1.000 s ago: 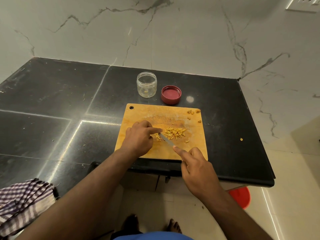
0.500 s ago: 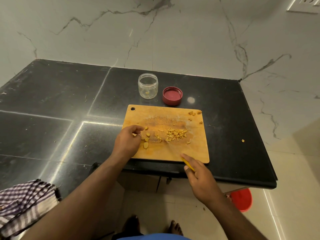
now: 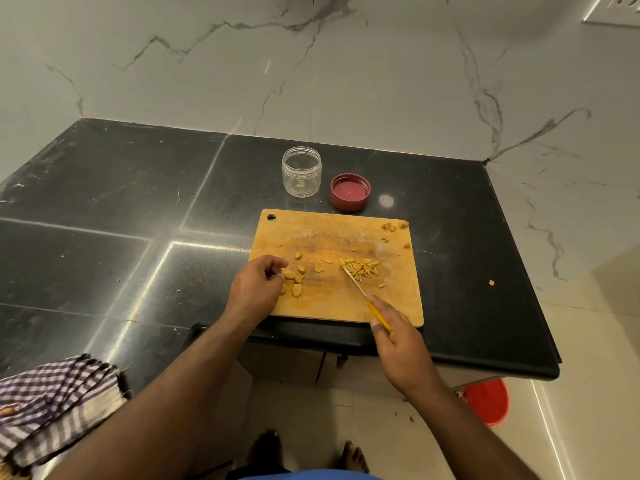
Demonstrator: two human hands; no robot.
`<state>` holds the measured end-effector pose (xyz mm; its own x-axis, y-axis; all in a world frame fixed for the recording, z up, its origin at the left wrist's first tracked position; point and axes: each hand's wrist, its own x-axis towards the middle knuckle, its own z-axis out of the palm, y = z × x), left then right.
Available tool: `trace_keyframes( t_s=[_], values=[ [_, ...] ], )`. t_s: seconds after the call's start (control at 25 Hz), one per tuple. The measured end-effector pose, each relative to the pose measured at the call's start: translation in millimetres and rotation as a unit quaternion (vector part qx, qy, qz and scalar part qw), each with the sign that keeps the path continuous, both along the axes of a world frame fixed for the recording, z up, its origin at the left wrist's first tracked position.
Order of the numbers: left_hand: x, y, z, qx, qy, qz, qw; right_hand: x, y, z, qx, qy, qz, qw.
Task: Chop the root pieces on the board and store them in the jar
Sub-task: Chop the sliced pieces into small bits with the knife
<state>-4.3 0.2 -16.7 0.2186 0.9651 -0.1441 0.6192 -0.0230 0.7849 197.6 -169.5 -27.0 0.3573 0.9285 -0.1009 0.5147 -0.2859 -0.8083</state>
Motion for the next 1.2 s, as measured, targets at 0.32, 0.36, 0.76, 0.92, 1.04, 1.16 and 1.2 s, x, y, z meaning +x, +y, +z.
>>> trace_keyframes(
  t_s=[0.32, 0.36, 0.76, 0.92, 1.04, 1.16, 1.2],
  values=[
    [3, -2, 2, 0.011, 0.011, -0.002, 1.000, -10, 15, 0, -0.015, 0.001, 0.035, 0.999],
    [3, -2, 2, 0.011, 0.010, -0.003, 1.000, -6, 15, 0, -0.004, -0.003, 0.004, 1.000],
    [0, -3, 8, 0.008, 0.016, -0.008, 1.000, -4, 23, 5, 0.014, 0.009, -0.009, 1.000],
    [-3, -3, 12, 0.026, 0.057, -0.005, 0.998, -7, 16, 11, 0.030, 0.063, 0.004, 0.998],
    [-3, -3, 14, 0.041, 0.100, -0.043, 0.993, -12, 13, 9, 0.019, 0.095, 0.001, 0.995],
    [3, -7, 15, 0.053, 0.152, -0.076, 0.984, -13, 13, 9, 0.015, 0.099, -0.005, 0.995],
    [5, -9, 15, 0.055, 0.166, -0.081, 0.981, -13, 13, 10, 0.015, 0.099, -0.006, 0.995]
  ],
)
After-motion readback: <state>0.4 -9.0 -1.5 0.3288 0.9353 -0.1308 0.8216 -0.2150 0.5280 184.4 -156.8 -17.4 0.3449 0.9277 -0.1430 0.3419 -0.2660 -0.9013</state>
